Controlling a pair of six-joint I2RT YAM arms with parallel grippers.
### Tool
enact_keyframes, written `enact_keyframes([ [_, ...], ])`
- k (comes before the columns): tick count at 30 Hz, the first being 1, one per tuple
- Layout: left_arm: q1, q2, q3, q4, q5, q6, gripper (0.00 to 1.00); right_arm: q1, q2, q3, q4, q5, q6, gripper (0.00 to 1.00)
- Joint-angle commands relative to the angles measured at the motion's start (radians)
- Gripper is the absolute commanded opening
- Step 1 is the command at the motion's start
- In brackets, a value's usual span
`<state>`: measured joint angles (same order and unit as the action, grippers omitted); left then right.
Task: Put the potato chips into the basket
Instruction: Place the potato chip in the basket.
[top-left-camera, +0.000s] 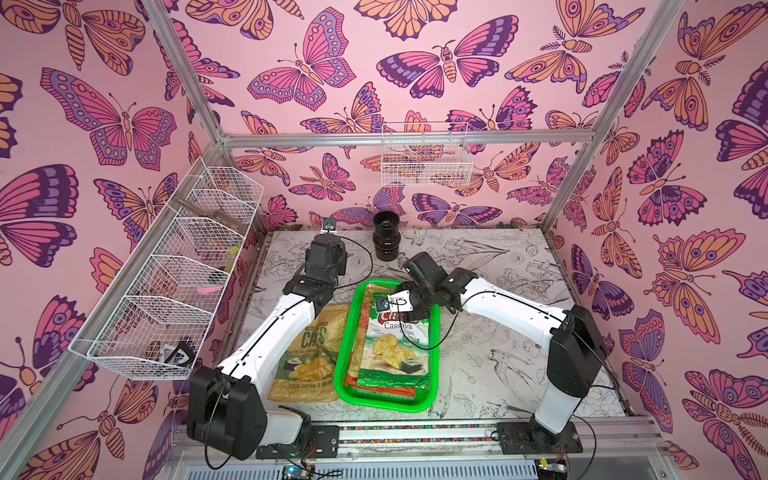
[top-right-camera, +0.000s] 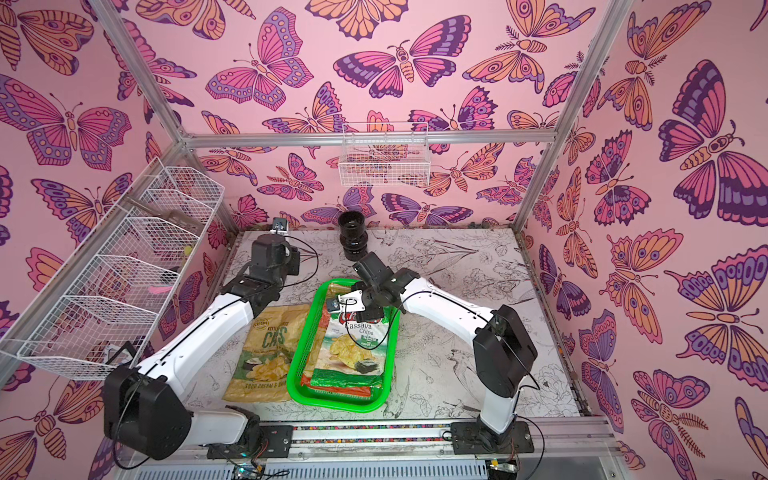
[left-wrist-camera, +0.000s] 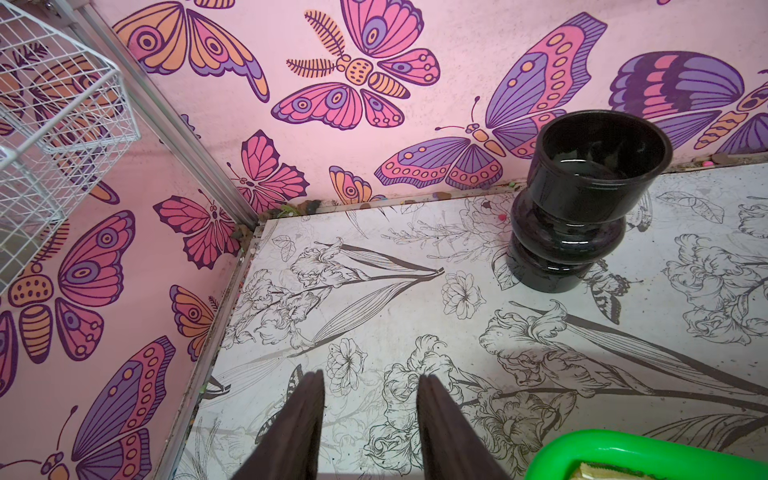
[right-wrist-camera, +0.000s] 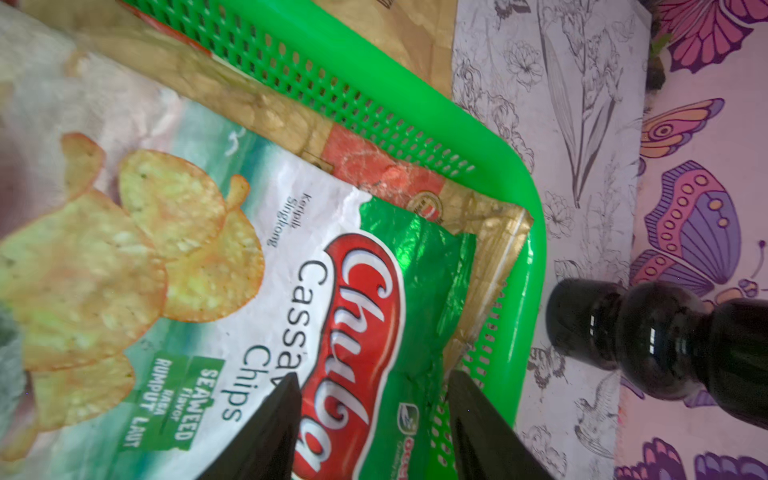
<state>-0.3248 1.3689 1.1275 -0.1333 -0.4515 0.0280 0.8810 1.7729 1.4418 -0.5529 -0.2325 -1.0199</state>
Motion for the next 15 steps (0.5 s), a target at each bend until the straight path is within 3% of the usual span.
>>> enact_keyframes([
  [1,0.010,-0.005,-0.019,0.012,-0.023,0.015,0.42,0.042,-0.035,-0.063,-0.041,-0.087,0.057,0.61],
  [10,0.010,0.001,-0.017,0.010,-0.015,0.009,0.42,0.062,0.010,-0.222,0.106,-0.110,0.167,0.63],
  [15,0.012,0.004,-0.011,0.001,-0.026,0.003,0.43,0.062,0.040,-0.220,0.162,-0.154,0.215,0.63],
])
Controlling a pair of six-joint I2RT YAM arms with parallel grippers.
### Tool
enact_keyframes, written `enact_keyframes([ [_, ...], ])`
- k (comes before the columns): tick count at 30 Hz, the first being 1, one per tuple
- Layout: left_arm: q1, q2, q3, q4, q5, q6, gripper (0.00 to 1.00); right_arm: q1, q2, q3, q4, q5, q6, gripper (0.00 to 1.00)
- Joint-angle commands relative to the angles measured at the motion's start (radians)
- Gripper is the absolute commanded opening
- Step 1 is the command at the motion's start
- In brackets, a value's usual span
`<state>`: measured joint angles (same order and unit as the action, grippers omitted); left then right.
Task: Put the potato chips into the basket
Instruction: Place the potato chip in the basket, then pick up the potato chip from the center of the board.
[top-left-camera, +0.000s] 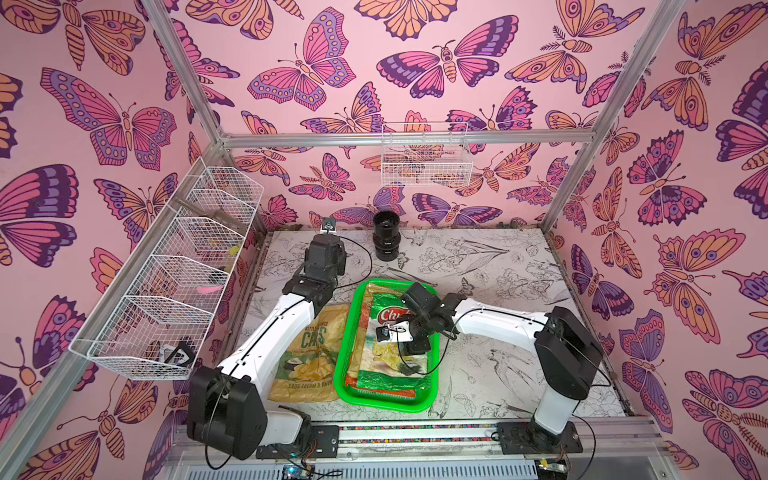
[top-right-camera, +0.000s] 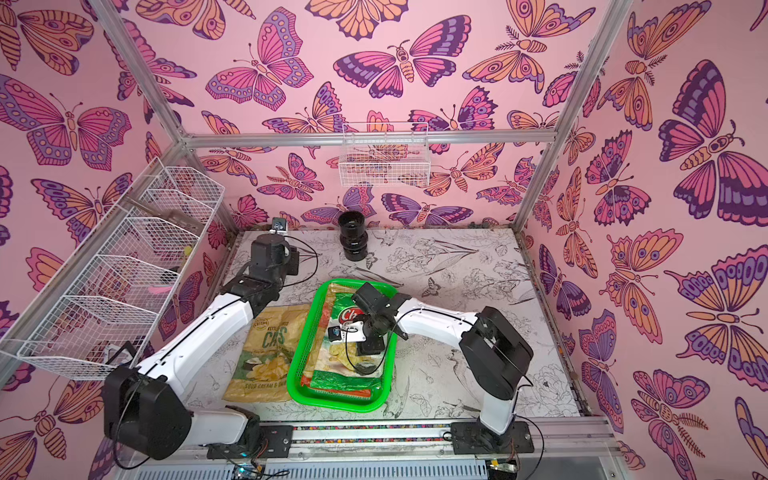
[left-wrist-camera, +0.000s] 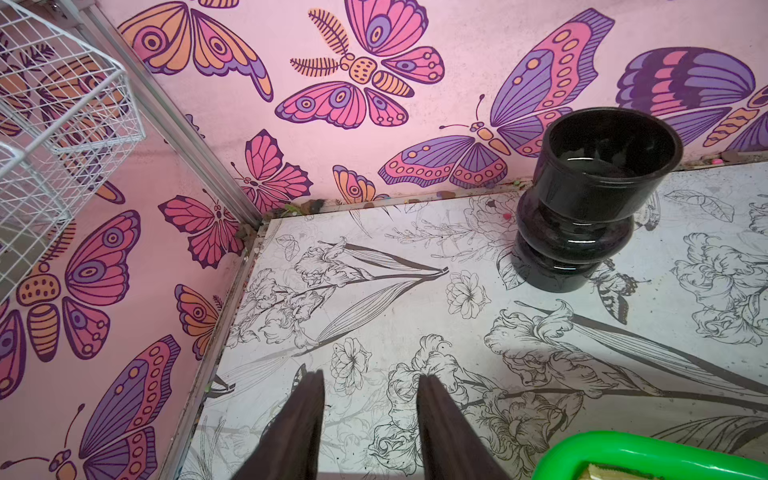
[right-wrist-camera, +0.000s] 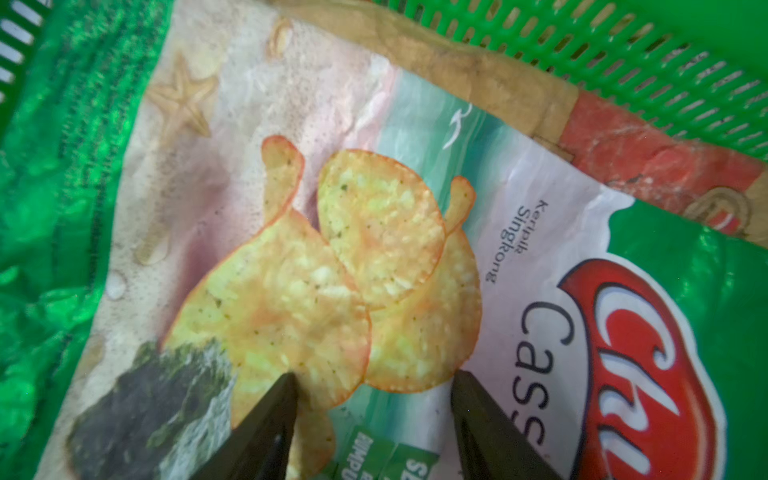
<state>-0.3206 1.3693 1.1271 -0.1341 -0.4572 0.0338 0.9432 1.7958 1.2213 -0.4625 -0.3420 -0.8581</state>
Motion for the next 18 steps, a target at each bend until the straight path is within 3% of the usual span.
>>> enact_keyframes([
  [1,0.008,0.006,-0.011,0.000,-0.021,-0.006,0.43,-0.002,0.009,-0.006,0.094,-0.051,0.068,0.62],
  [5,0.011,0.032,0.009,-0.036,-0.022,-0.025,0.43,-0.004,-0.051,-0.052,0.203,-0.026,0.140,0.62],
  [7,0.016,0.045,0.023,-0.061,-0.025,-0.048,0.53,-0.013,-0.100,-0.085,0.285,0.024,0.209,0.63],
  [10,0.021,0.062,0.039,-0.115,-0.027,-0.083,0.57,-0.052,-0.185,-0.135,0.395,0.080,0.348,0.63],
  [14,0.053,0.059,0.109,-0.374,0.008,-0.279,0.58,-0.101,-0.297,-0.174,0.417,0.136,0.449,0.63],
  [18,0.082,-0.037,0.054,-0.541,0.097,-0.459,0.59,-0.107,-0.343,-0.203,0.430,0.277,0.481,0.64],
])
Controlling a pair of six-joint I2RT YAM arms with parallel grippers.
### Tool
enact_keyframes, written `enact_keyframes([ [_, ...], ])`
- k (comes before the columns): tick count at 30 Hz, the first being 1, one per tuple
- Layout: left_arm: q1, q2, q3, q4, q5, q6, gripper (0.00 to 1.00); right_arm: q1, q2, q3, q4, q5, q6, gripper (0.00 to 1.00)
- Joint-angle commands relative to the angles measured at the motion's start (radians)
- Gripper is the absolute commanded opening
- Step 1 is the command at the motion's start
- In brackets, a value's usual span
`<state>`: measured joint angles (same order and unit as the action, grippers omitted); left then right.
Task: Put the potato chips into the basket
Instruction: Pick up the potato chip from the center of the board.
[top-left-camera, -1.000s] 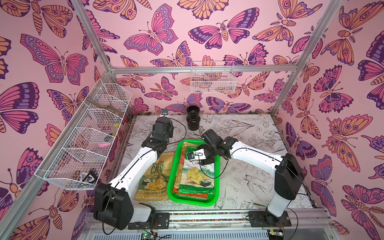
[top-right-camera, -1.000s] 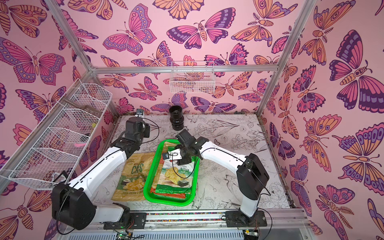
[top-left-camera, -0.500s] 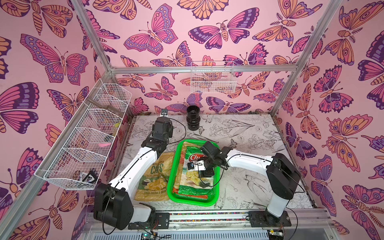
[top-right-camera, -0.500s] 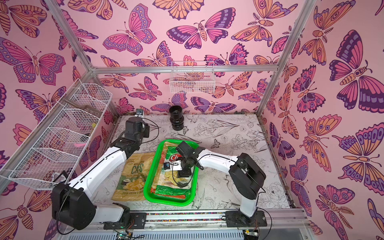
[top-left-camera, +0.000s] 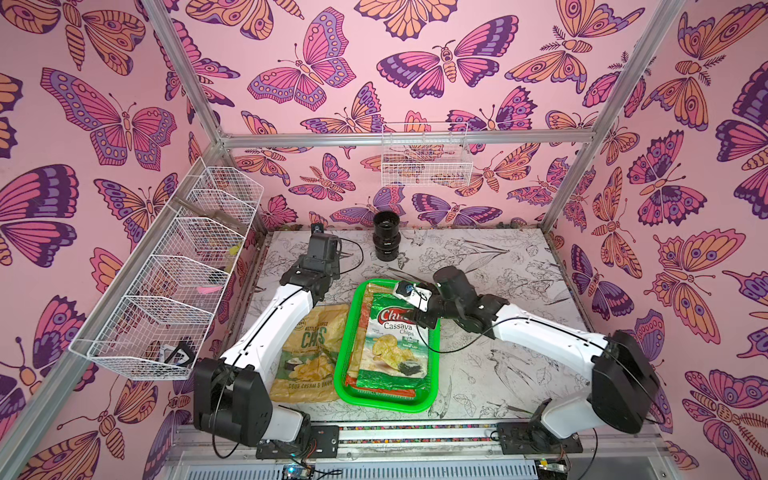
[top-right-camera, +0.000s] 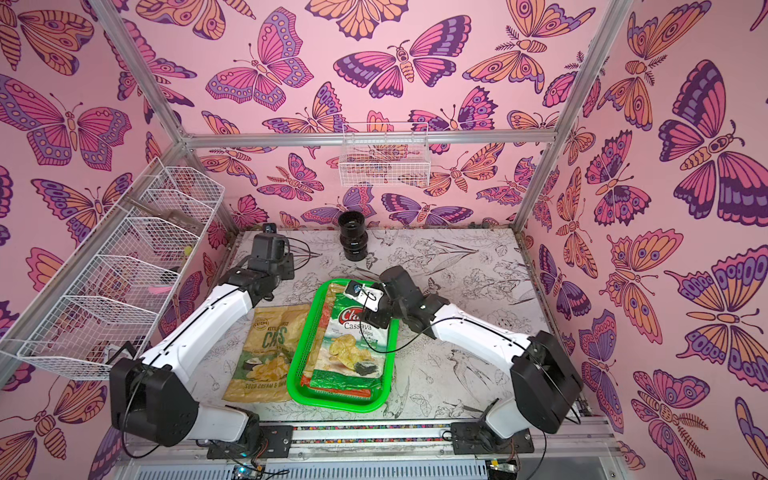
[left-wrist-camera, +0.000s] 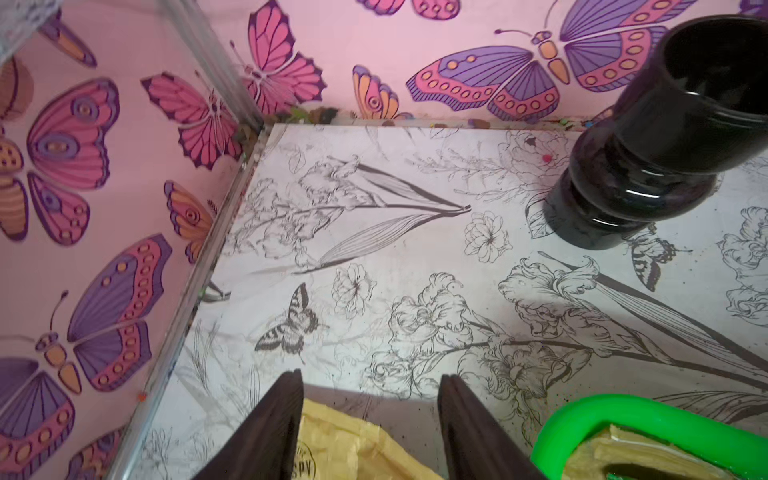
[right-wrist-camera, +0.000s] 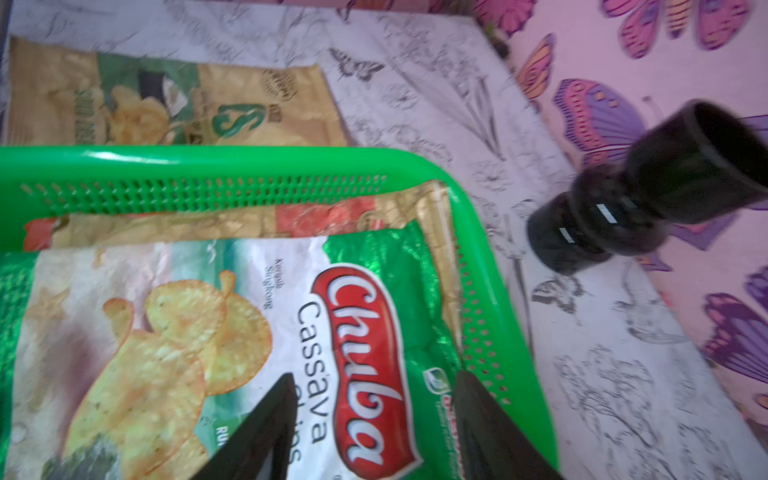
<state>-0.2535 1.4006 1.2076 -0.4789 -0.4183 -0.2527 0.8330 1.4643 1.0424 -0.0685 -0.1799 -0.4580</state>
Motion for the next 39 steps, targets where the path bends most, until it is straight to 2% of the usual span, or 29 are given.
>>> enact_keyframes([
  [1,0.016,-0.098,-0.051,-0.229,0.071,-0.218,0.59,0.003,-0.012,-0.025,0.045,0.155,0.102,0.64],
  [5,0.019,-0.178,-0.140,-0.325,0.114,-0.337,0.59,-0.009,-0.006,-0.017,0.072,0.267,0.215,0.64],
  [8,0.029,-0.202,-0.201,-0.348,0.120,-0.409,0.59,-0.043,-0.004,-0.012,0.079,0.271,0.336,0.63],
  [11,0.041,-0.182,-0.248,-0.336,0.167,-0.449,0.59,-0.074,-0.004,-0.017,0.090,0.268,0.410,0.63],
  [14,0.051,-0.120,-0.287,-0.321,0.210,-0.475,0.57,-0.081,-0.005,-0.026,0.107,0.304,0.425,0.63],
  [16,0.053,-0.072,-0.301,-0.314,0.221,-0.484,0.51,-0.083,-0.005,-0.027,0.111,0.327,0.429,0.63],
  [21,0.060,-0.027,-0.360,-0.227,0.266,-0.505,0.44,-0.083,-0.007,-0.030,0.110,0.341,0.436,0.63],
  [27,0.066,0.025,-0.374,-0.216,0.266,-0.494,0.32,-0.084,-0.007,-0.031,0.114,0.363,0.428,0.63],
  [32,0.069,0.002,-0.390,-0.213,0.233,-0.497,0.16,-0.083,-0.006,-0.038,0.121,0.371,0.418,0.63],
  [35,0.074,-0.018,-0.395,-0.215,0.214,-0.488,0.00,-0.083,-0.005,-0.039,0.127,0.370,0.414,0.63],
  [39,0.077,-0.103,-0.396,-0.219,0.165,-0.497,0.00,-0.084,-0.006,-0.036,0.125,0.373,0.404,0.63],
])
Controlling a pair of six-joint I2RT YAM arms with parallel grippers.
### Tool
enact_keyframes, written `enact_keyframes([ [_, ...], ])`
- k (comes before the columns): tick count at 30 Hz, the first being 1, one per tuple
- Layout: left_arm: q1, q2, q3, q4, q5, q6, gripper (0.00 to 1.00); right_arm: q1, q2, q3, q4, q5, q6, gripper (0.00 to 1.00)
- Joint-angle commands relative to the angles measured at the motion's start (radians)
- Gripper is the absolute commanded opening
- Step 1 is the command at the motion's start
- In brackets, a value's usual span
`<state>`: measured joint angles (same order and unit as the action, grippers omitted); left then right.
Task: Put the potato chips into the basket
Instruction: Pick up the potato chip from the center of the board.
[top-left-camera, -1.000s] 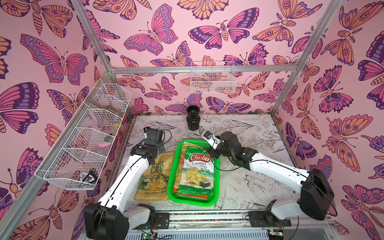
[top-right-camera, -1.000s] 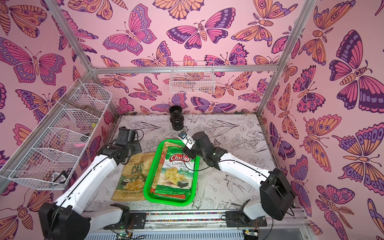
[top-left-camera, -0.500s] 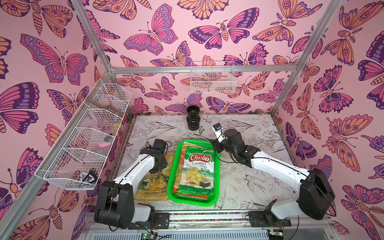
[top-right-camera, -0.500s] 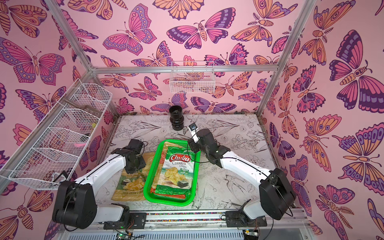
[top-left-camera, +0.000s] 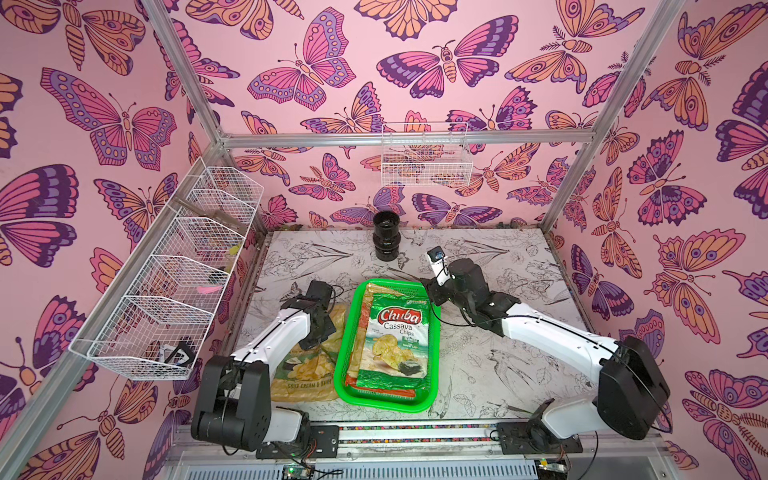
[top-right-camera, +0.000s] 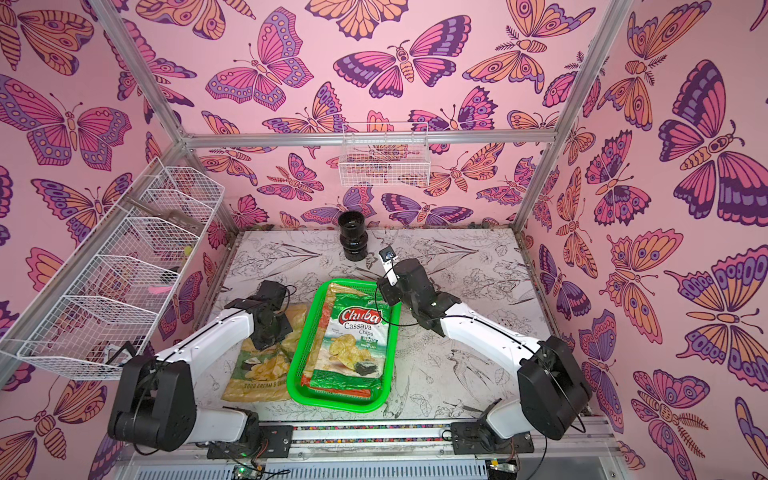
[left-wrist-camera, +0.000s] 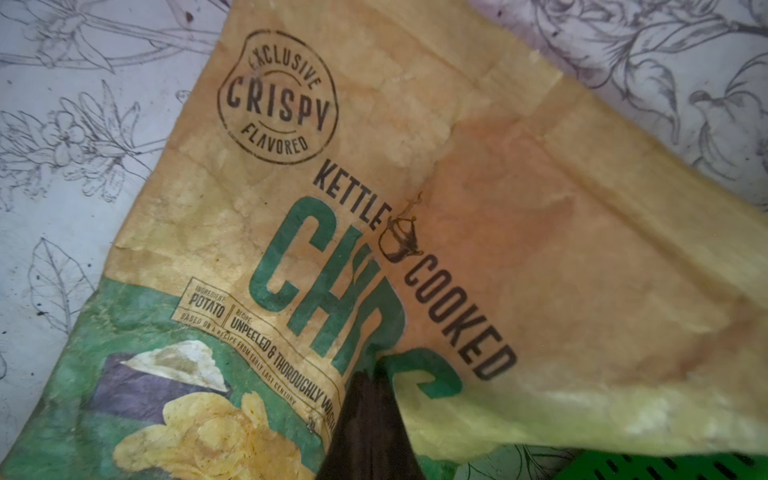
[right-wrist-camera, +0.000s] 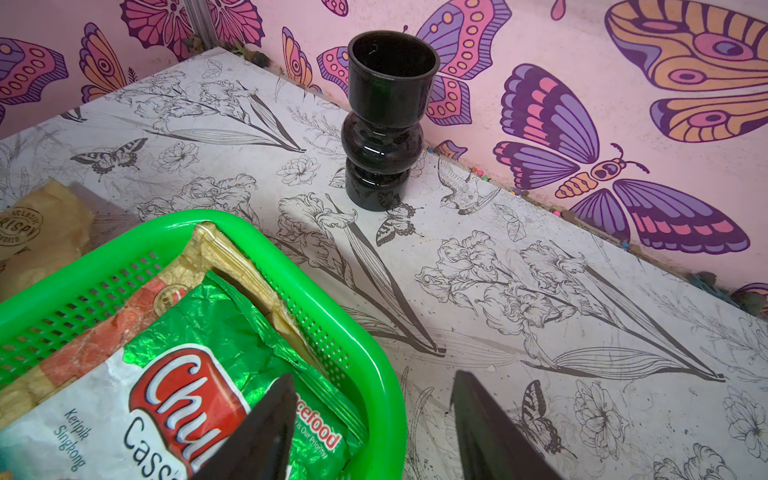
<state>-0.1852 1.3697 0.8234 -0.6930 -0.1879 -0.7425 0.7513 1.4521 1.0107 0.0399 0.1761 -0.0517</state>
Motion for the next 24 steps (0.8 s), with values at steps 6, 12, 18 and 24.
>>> enact_keyframes([
  [6,0.009,-0.247,-0.013,0.004,-0.159,0.023,0.00,-0.003,0.011,0.002,0.017,0.018,-0.005,0.63],
  [12,0.008,-0.305,-0.013,0.003,-0.197,0.034,0.00,-0.003,0.015,0.015,0.003,0.026,-0.004,0.63],
  [18,0.008,-0.342,0.004,0.002,-0.194,0.063,0.00,-0.003,0.017,0.023,-0.005,0.031,-0.004,0.62],
  [24,0.008,-0.416,0.025,0.003,-0.223,0.085,0.00,-0.003,0.022,0.029,-0.011,0.057,-0.004,0.63],
])
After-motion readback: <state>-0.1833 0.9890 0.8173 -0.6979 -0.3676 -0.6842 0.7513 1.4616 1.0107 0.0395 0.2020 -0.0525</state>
